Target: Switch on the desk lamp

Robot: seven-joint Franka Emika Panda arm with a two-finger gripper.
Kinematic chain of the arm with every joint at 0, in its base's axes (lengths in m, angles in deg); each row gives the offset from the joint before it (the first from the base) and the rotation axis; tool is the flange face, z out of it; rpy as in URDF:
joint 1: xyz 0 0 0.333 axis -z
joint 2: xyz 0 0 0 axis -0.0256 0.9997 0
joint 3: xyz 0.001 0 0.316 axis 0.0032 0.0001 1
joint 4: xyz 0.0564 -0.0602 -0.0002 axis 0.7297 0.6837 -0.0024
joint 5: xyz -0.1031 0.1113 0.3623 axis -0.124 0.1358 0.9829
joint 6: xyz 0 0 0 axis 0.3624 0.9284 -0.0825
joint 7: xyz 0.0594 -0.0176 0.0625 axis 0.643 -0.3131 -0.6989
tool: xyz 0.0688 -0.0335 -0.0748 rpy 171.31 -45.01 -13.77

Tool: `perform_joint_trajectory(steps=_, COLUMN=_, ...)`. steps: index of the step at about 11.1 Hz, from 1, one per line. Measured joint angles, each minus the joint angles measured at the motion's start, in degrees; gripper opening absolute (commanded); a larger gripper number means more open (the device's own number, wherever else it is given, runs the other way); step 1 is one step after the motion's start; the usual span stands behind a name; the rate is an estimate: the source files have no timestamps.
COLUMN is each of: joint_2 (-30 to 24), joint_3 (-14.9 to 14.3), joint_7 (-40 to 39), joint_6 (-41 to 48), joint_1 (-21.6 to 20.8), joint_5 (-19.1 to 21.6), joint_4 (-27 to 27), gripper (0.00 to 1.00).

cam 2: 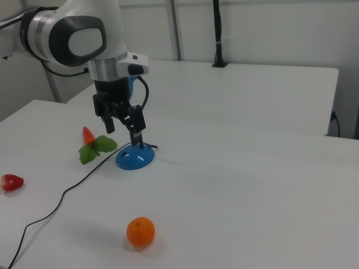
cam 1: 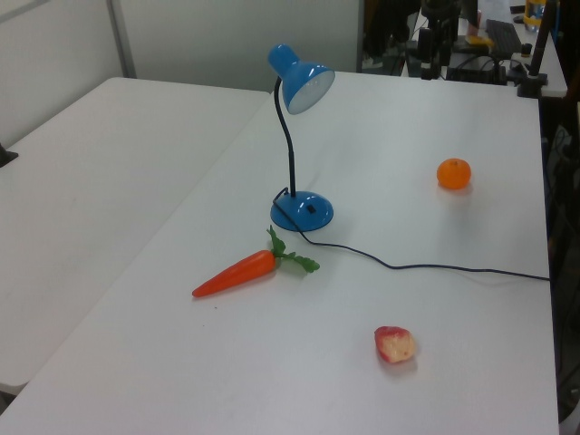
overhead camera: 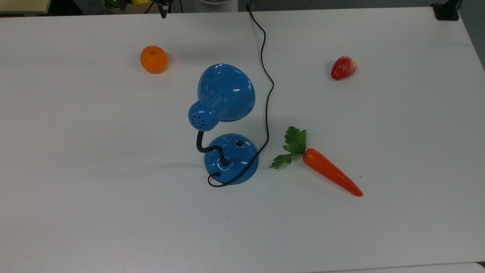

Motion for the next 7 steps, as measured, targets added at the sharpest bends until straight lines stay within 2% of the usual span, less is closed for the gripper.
perform_joint_trajectory(steps=7, joint_2=0.81, joint_3=-0.01, joint_7=-0.81, joint_6=-0.13, joint_1=0.91, joint_5=-0.55, joint_4=-0.06, gripper=1.00)
